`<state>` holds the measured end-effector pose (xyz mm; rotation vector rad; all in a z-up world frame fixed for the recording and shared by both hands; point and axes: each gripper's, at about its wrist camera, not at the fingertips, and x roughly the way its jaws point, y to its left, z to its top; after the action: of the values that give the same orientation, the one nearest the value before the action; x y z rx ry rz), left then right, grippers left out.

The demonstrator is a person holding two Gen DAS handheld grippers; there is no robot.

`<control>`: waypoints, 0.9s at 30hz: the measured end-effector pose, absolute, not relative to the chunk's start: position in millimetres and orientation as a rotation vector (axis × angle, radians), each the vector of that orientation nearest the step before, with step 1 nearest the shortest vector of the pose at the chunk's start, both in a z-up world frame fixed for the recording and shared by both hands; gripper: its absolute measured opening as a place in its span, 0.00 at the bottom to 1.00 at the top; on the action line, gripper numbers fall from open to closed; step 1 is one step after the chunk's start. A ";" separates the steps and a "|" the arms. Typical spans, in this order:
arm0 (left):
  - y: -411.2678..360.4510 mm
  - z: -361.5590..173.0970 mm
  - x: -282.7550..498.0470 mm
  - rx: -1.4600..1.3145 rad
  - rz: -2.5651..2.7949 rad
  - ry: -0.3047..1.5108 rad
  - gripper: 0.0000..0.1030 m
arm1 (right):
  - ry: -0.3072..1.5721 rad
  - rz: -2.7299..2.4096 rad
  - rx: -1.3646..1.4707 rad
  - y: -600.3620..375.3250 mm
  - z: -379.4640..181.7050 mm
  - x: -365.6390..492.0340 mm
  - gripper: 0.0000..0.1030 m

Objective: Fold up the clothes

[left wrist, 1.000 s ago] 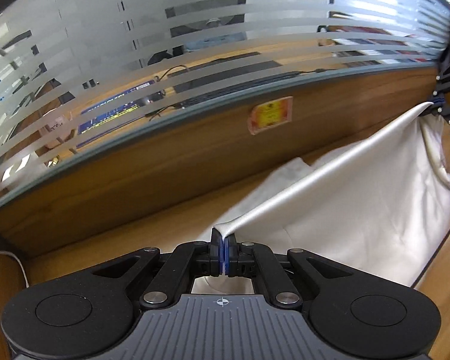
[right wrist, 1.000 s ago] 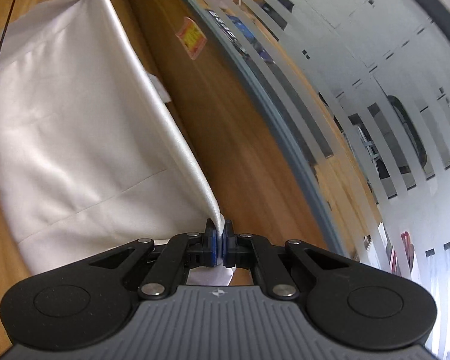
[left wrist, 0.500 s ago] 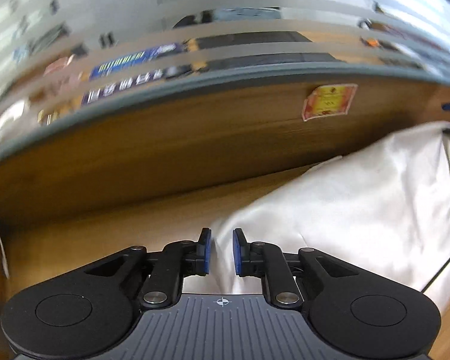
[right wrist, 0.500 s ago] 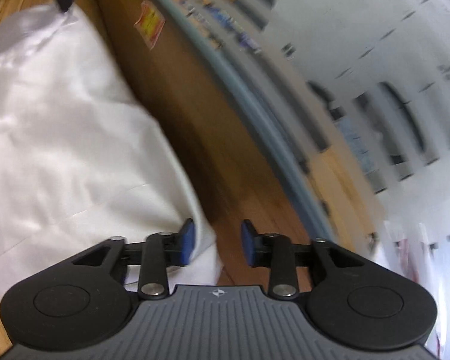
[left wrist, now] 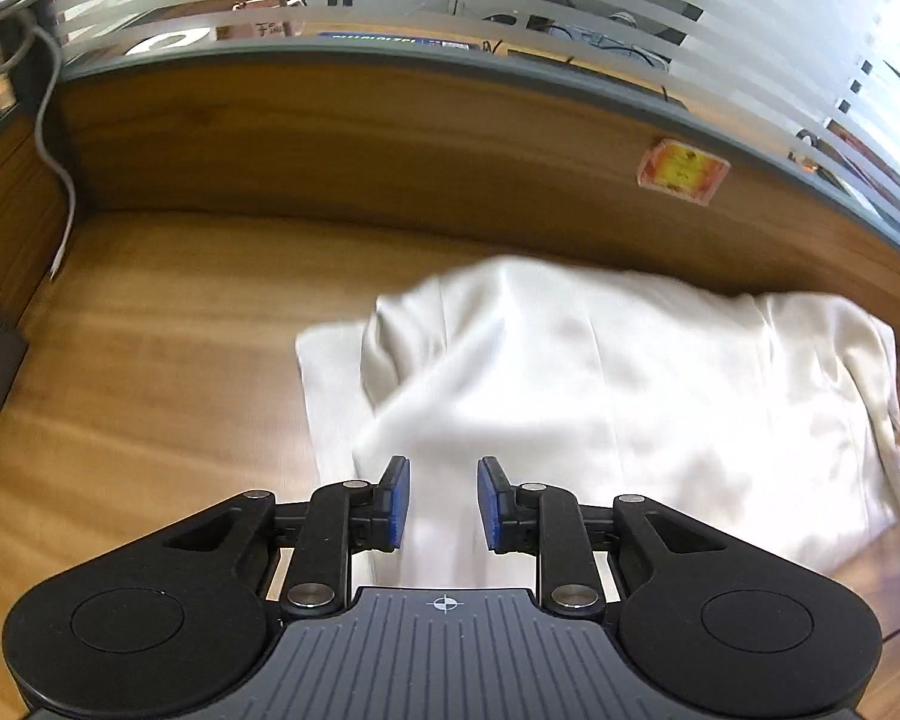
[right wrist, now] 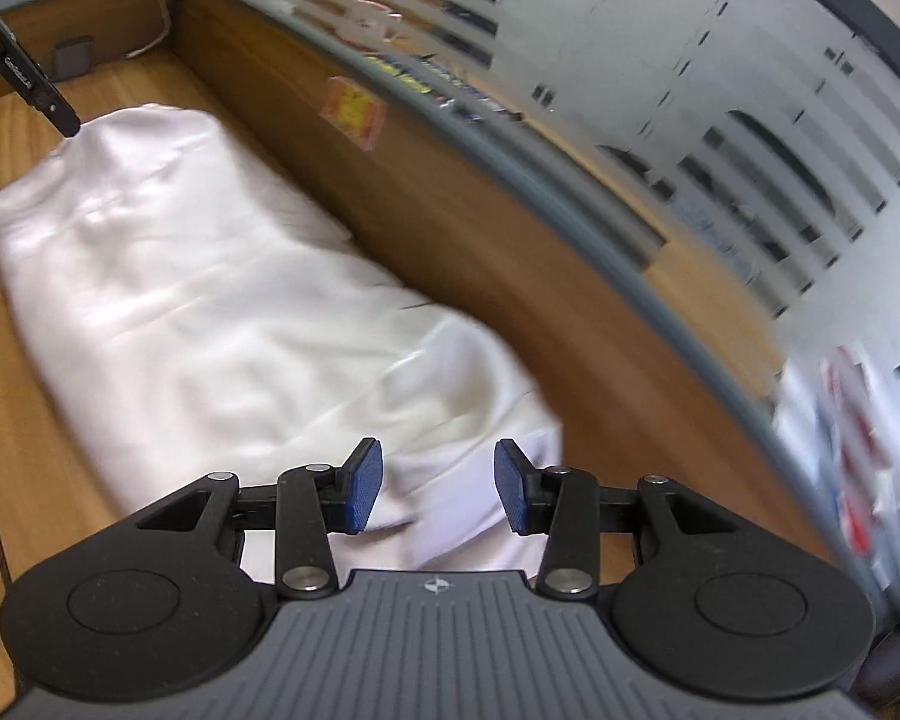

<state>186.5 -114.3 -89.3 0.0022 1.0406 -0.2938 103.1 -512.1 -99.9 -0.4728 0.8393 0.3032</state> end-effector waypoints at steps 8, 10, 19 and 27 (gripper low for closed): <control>-120.8 -89.1 144.2 0.016 -0.280 1.055 0.33 | 0.937 0.407 -0.345 -495.8 -127.2 90.8 0.11; -121.1 -90.7 139.8 0.003 -0.269 1.063 0.33 | 0.959 0.402 -0.342 -498.8 -135.1 89.2 0.11; -120.7 -91.4 134.1 0.008 -0.221 1.050 0.39 | 0.955 0.129 -0.425 -536.1 -157.5 115.5 0.11; -113.5 -82.3 157.6 -0.055 -0.185 1.011 0.48 | 0.938 -0.135 -0.282 -578.1 -145.7 126.5 0.12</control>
<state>157.6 -113.5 -82.3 -0.0552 1.0112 -0.1852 126.5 -578.1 -145.7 -0.2822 0.9378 -0.1346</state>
